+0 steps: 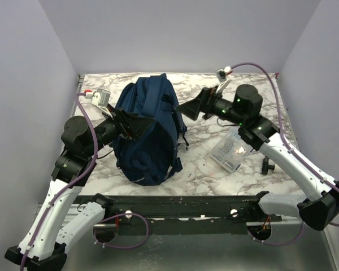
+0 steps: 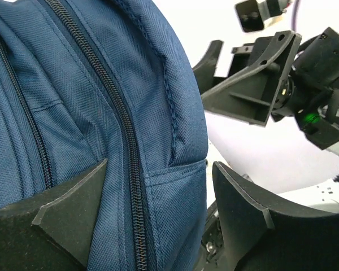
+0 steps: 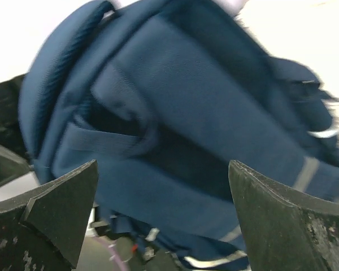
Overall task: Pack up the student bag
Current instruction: Adjust the student bag at the center of the board.
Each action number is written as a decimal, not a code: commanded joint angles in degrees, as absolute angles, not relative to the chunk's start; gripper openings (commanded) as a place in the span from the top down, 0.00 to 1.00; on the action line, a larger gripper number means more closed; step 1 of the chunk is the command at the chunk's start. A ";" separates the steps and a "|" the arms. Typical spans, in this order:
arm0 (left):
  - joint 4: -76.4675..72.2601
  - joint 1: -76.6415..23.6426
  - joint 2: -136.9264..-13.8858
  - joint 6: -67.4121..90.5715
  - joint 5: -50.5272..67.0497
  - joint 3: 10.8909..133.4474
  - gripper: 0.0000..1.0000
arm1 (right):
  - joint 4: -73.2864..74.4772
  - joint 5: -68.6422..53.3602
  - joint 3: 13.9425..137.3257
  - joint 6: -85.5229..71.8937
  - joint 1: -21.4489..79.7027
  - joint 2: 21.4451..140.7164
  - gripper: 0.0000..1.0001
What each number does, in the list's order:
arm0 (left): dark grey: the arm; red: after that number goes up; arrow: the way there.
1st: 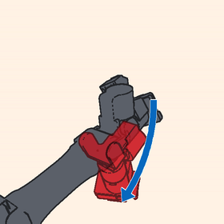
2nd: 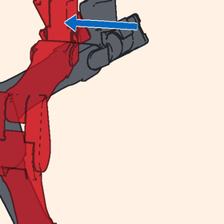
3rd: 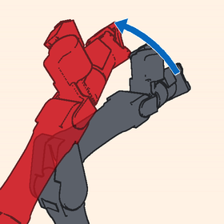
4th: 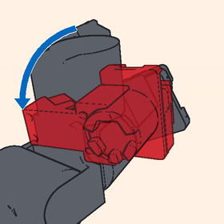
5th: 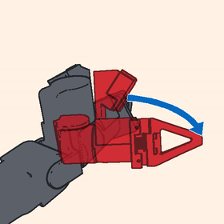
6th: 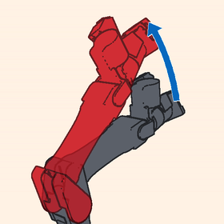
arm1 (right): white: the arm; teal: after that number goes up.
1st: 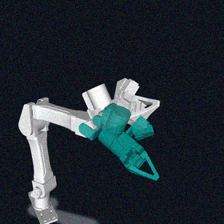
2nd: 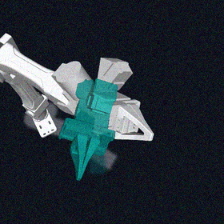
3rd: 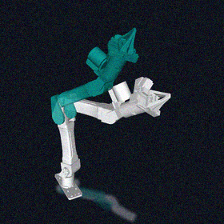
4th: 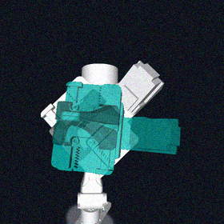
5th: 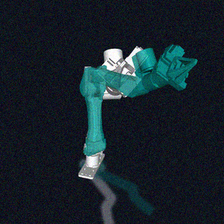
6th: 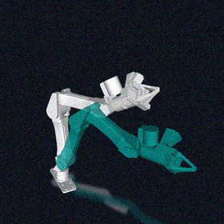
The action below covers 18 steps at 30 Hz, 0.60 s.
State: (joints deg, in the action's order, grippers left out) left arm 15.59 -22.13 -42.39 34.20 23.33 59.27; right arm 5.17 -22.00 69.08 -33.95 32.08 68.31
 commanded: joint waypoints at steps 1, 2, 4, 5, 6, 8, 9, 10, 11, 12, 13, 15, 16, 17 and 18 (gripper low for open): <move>17.50 -25.04 -43.55 38.53 26.16 55.44 0.27 | -4.84 -19.07 69.84 -41.44 41.29 70.72 0.00; 17.41 -25.07 -43.31 38.66 26.04 55.22 0.27 | -5.79 -17.31 70.13 -41.44 43.04 71.29 0.00; 17.36 -25.38 -43.11 38.77 26.10 55.03 0.27 | -8.17 -14.84 70.25 -42.80 45.16 72.29 0.00; 17.38 -25.56 -43.07 38.76 26.14 54.98 0.27 | -10.02 -14.28 69.79 -44.01 46.00 72.69 0.00; 17.36 -25.80 -43.07 38.76 26.18 54.96 0.27 | -12.29 -13.79 69.45 -45.22 46.66 73.28 0.00; 17.32 -26.41 -43.22 38.85 26.20 54.93 0.27 | -15.84 -12.44 69.19 -48.16 47.31 74.78 0.00; 17.34 -26.77 -43.45 38.83 26.11 55.02 0.27 | -16.56 -12.60 70.06 -48.25 47.76 75.72 0.01; 17.31 -26.96 -43.66 38.71 26.15 55.02 0.27 | -17.12 -12.19 70.89 -48.31 48.10 76.29 0.04; 17.36 -27.15 -43.85 38.57 26.26 55.10 0.27 | -18.92 -11.77 71.06 -49.37 48.24 76.82 0.10; 17.40 -27.24 -43.93 38.43 26.36 55.19 0.26 | -21.43 -11.79 70.60 -51.23 48.30 77.32 0.21; 17.51 -27.33 -44.01 38.13 26.49 55.43 0.25 | -24.19 -11.99 70.24 -52.54 48.18 78.05 0.37; 18.26 -27.33 -44.24 36.73 27.10 56.55 0.22 | -26.11 -14.83 71.44 -54.29 46.25 80.05 0.81; 19.52 -27.33 -44.36 35.58 26.84 58.02 0.21 | -25.46 -18.44 73.74 -54.70 44.30 81.35 0.98; 21.72 -27.33 -44.47 33.90 26.25 59.54 0.19 | -25.57 -22.50 75.88 -54.76 42.48 82.26 1.00; 24.13 -27.33 -44.44 31.70 24.88 61.79 0.18 | -25.00 -27.41 78.82 -55.02 39.85 83.43 1.00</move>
State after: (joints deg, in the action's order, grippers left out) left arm 12.16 -26.22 -42.83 35.70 22.96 57.89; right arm -18.85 -18.63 70.89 -52.01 46.59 79.75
